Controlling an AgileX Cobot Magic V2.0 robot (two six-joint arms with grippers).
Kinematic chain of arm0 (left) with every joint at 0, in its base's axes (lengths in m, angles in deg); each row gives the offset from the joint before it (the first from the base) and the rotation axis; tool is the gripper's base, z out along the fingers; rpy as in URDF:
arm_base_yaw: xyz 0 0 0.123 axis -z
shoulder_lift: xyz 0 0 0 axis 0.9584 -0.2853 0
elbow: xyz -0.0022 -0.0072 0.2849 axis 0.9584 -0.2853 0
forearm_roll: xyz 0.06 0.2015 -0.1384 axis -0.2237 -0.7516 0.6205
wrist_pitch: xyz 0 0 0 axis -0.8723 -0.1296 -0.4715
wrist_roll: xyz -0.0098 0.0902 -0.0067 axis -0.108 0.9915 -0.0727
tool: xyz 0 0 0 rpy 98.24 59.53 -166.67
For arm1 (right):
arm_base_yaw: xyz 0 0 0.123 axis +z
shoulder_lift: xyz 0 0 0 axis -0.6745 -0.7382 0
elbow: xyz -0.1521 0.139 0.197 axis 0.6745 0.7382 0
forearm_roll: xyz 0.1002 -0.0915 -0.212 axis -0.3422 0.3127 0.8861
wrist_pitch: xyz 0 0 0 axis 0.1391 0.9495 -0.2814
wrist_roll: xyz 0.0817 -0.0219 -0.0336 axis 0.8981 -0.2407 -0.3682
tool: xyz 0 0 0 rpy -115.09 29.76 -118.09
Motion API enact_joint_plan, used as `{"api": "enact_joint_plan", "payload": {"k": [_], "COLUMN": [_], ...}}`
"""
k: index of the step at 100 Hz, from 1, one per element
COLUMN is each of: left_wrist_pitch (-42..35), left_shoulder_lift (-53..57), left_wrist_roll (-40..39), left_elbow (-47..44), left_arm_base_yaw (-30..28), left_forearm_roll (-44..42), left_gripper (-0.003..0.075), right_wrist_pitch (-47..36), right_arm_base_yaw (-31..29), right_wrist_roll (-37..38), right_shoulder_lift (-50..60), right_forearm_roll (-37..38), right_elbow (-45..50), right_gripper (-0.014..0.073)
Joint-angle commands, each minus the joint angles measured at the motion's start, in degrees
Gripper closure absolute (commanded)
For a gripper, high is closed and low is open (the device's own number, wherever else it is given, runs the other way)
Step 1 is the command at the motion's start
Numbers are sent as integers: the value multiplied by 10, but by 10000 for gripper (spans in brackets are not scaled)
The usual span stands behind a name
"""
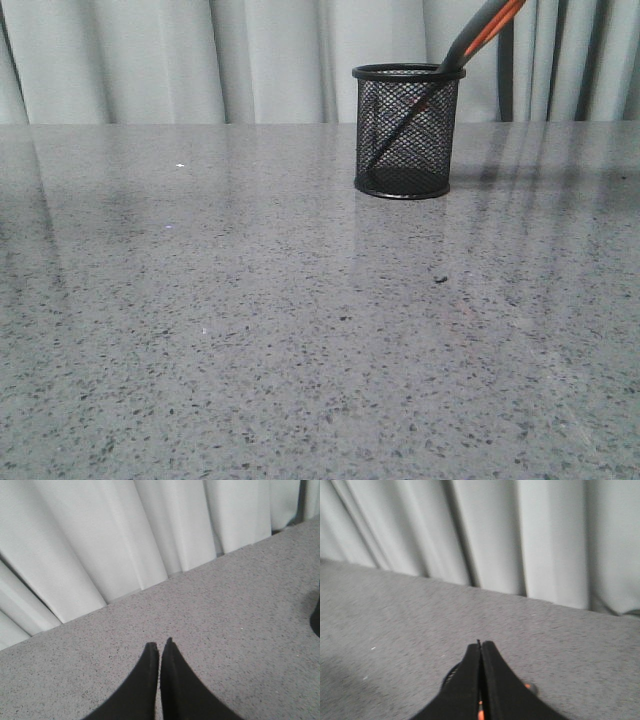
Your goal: Put scissors into bucket
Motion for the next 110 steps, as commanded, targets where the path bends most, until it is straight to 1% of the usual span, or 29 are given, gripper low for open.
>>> {"api": "enact_joint_plan", "payload": {"k": [1,2,9,18,25,38,46,58,66,75,92,110], "left_wrist_pitch": [-141,-157,-233,-317,-362,-414,-425,-430,-430,-429,-437,-455], "left_shoulder_lift": [51,59,98,151,189,250,282,340,374,410,442,443], "left_wrist_roll": [0,0,0,0,0,0,-1,-1,-1,-1,-1,-1], "left_elbow": [-69,-92,-165,-247,-309,-409,-455,-512,-537,-563,-590,-590], "left_arm_base_yaw": [-2,-2,-2,-2,-2,-2,-2,-2,-2,-2,-2,-2], "left_forearm_roll": [12,12,20,36,37,37,42,87,107,108,108,108], "left_gripper": [741,741,741,741,741,741,741,741,741,741,741,741], "right_wrist_pitch": [-93,-101,-137,-171,-204,-270,-290,-293,-293,-297,-299,-298], "right_arm_base_yaw": [-3,-3,-3,-3,-3,-3,-3,-3,-3,-3,-3,-3], "right_wrist_roll": [-38,-39,-58,-82,-89,-89,-89,-89,-89,-89,-89,-89], "right_shoulder_lift": [56,60,97,148,188,278,328,419,467,514,542,542], "right_forearm_roll": [-35,-35,-35,-35,-35,-35,-35,-36,-39,-44,-59,-85], "right_elbow": [45,56,112,187,245,342,391,459,488,519,553,554], "right_gripper": [662,662,662,662,662,662,662,662,662,662,662,662]}}
